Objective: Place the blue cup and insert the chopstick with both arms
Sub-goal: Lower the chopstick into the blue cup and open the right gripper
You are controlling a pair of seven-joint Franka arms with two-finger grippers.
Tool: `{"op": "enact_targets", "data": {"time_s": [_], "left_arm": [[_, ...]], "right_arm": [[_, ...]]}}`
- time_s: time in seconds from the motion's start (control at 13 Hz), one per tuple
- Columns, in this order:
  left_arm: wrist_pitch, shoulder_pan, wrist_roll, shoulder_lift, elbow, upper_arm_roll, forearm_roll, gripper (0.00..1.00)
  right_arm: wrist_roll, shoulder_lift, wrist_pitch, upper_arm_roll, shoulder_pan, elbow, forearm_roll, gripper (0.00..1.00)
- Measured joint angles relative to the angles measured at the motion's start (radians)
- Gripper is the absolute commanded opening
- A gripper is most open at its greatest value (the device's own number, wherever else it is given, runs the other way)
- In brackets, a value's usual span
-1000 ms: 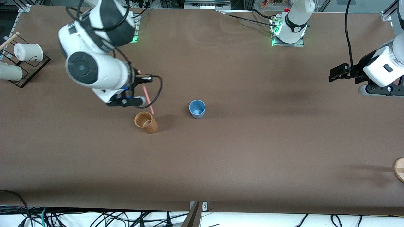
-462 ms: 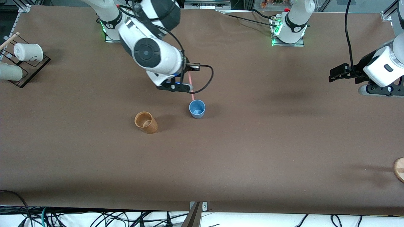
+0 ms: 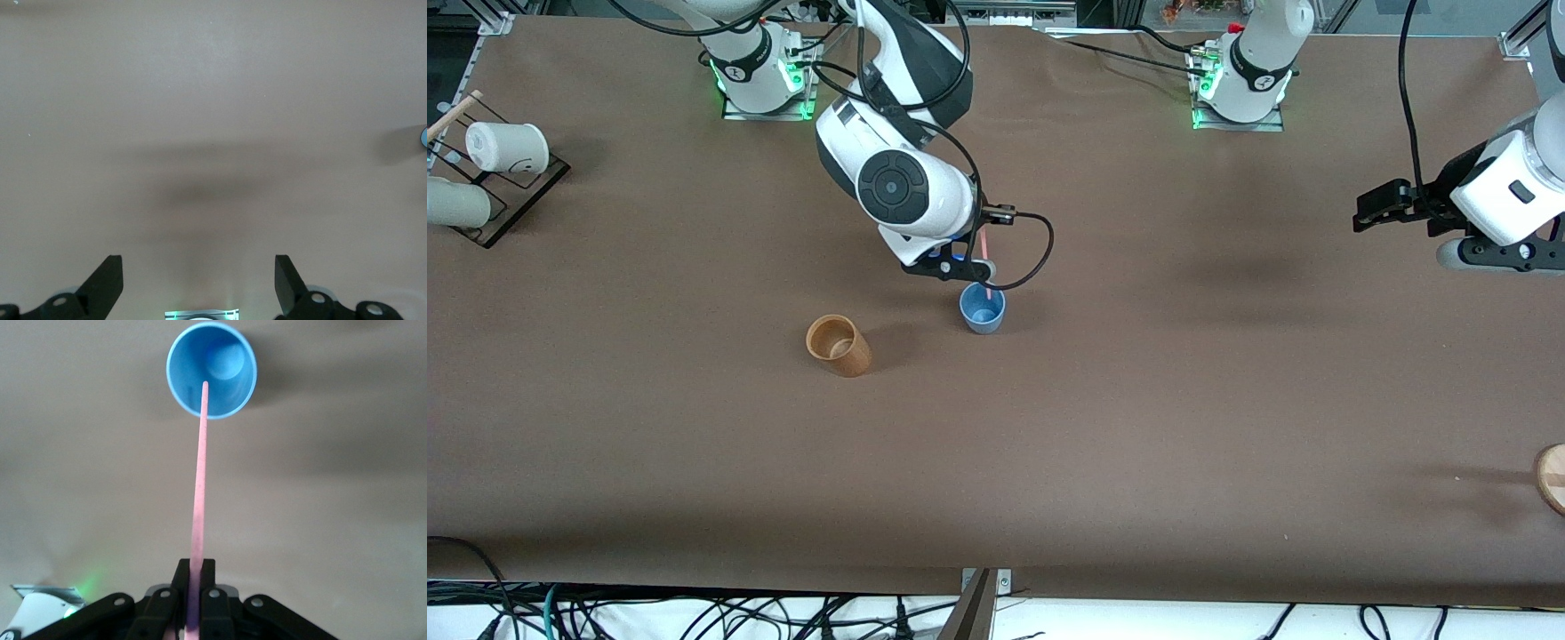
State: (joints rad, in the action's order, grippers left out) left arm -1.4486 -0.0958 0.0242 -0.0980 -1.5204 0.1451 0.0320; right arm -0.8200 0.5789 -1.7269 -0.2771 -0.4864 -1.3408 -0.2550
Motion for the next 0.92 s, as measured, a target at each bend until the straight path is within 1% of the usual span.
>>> {"op": "enact_targets", "data": {"time_s": [0.08,0.15,0.31,0.38,0.54,0.77,0.92], "left_arm": [[0.0,0.0,0.0,0.0,0.0,0.0,0.0,1.0],[0.0,0.0,0.0,0.0,0.0,0.0,0.0,1.0],[0.0,-0.001,-0.001,0.0,0.0,0.0,0.0,1.0],[0.0,-0.001,-0.001,0.0,0.0,0.0,0.0,1.0],[0.0,-0.001,-0.001,0.0,0.0,0.0,0.0,1.0],[0.0,-0.001,-0.002,0.0,0.0,0.0,0.0,1.0],[0.0,-0.001,-0.003,0.0,0.0,0.0,0.0,1.0]], "right_arm": [[0.0,0.002,-0.003,0.001,0.0,0.0,0.005,0.0],[0.0,0.003,-0.003,0.001,0.0,0.0,0.008,0.06],[0.0,0.007,-0.004,0.002,0.0,0.0,0.02,1.0],[0.0,0.011,-0.004,0.003,0.0,0.0,0.044,1.0],[-0.001,0.015,-0.006,0.006,0.002,0.0,0.12,1.0],[-0.001,0.014,-0.009,0.009,0.016,0.019,0.152,1.0],[0.0,0.005,-0.009,0.028,0.019,0.042,0.191,1.0]]}}
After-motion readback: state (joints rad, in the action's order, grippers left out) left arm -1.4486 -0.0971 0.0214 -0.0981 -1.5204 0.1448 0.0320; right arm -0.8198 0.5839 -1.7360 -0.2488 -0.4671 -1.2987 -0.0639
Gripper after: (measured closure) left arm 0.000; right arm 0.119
